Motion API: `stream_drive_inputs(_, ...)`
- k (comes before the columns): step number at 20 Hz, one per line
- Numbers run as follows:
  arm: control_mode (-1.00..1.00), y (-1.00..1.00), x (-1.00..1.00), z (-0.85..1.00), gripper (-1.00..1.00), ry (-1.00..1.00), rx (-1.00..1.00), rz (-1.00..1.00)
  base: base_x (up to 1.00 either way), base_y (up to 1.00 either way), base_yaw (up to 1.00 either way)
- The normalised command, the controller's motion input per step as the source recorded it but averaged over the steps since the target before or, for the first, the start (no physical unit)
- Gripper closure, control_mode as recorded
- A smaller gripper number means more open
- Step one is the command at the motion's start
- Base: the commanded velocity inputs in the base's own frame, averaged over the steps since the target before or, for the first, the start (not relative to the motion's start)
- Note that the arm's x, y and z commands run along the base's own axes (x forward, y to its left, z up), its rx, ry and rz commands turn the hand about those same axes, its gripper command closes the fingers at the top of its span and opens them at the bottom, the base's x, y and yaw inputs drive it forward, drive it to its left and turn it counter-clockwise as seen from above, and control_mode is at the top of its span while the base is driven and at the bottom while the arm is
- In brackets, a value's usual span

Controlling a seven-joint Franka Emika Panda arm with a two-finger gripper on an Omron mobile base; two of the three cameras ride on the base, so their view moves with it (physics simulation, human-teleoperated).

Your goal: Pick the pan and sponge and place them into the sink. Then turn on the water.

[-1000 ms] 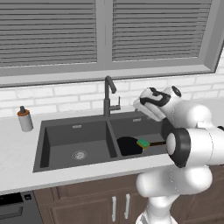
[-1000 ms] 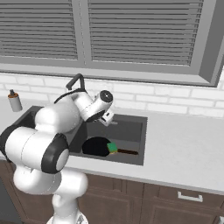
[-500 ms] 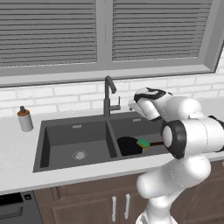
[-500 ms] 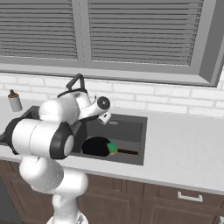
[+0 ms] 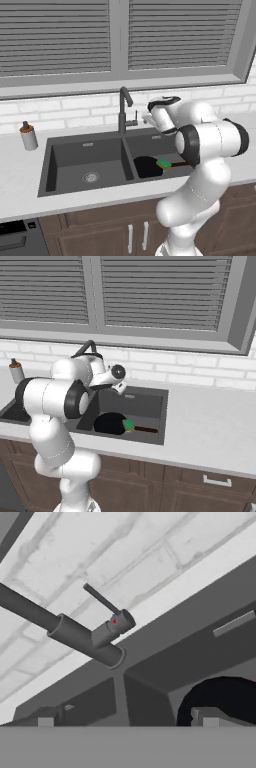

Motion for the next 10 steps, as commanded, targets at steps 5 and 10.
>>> stream_drive_inputs(5,-1.00,0.09,0.43,-0.02,-1.00,0.00,0.00,0.00,0.00,0.00,0.00)
stream_drive_inputs(10,-1.00,0.10,0.26,-0.04,-1.00,0.00,0.00,0.00,0.00,0.00,0.00)
